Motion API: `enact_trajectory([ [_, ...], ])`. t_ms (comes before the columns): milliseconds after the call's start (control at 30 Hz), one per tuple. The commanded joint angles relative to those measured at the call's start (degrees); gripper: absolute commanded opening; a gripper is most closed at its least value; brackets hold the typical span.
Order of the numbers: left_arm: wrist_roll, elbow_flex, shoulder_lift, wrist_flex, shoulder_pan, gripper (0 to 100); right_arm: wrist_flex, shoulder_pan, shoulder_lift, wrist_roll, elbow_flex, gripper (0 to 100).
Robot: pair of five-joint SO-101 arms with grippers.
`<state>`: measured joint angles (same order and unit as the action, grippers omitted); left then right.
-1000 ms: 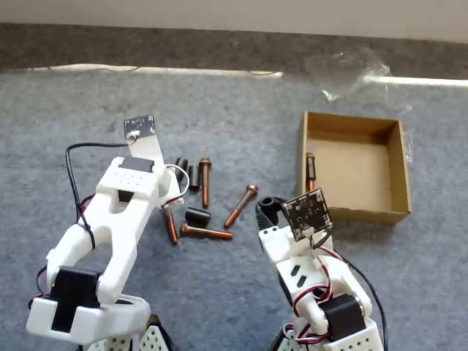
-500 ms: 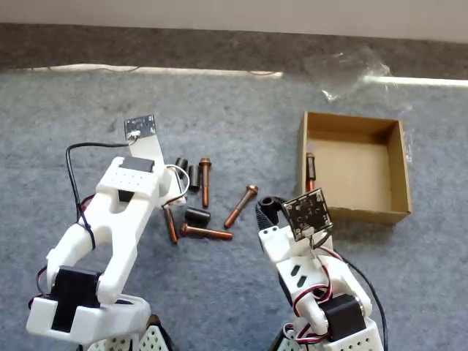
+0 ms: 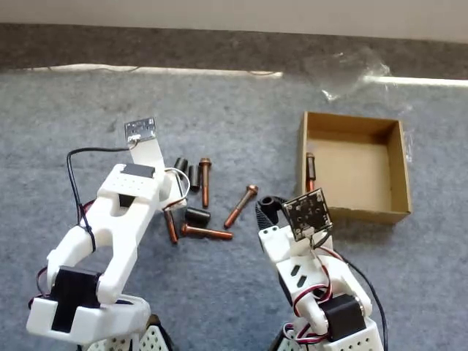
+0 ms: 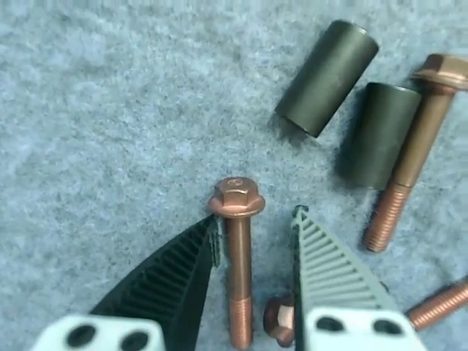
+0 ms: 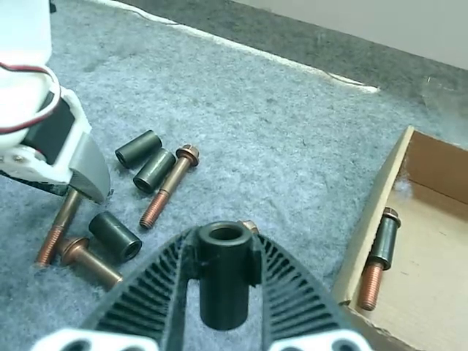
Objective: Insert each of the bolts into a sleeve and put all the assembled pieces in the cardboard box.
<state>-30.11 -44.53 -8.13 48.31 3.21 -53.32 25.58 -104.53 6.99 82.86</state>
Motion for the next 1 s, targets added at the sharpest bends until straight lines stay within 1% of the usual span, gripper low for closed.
enact_trajectory([
  [0,-0.2,0.1,-0.1,-0.9,0.6,16,1.9,0.6,-0.7,0.7,-0.4,0.7],
  [100,-0.2,0.1,-0.1,-0.9,0.6,16,1.9,0.6,-0.7,0.7,-0.4,0.7],
  [267,-0.2,0.6,1.6,-0.9,0.6,7,1.8,0.6,-0.7,0.7,-0.4,0.7],
  [433,-0.2,5.3,8.2,-0.6,0.6,7,1.8,0.6,-0.7,0.7,-0.4,0.7],
  [600,-0.2,11.7,13.4,5.3,0.6,7,1.8,0.6,-0.7,0.7,-0.4,0.7],
  [733,-0.1,15.0,14.4,9.8,0.5,6,1.8,0.6,-0.7,0.7,-0.4,0.7],
  [800,0.0,16.0,14.4,11.4,0.5,2,1.9,0.7,-0.7,0.6,-0.4,0.7],
  [833,0.3,16.4,14.4,12.0,0.5,0,1.9,0.7,-0.7,0.5,-0.4,0.7],
  [967,7.1,17.8,14.4,14.2,0.8,1,1.9,0.7,-0.7,0.4,-0.3,0.5],
])
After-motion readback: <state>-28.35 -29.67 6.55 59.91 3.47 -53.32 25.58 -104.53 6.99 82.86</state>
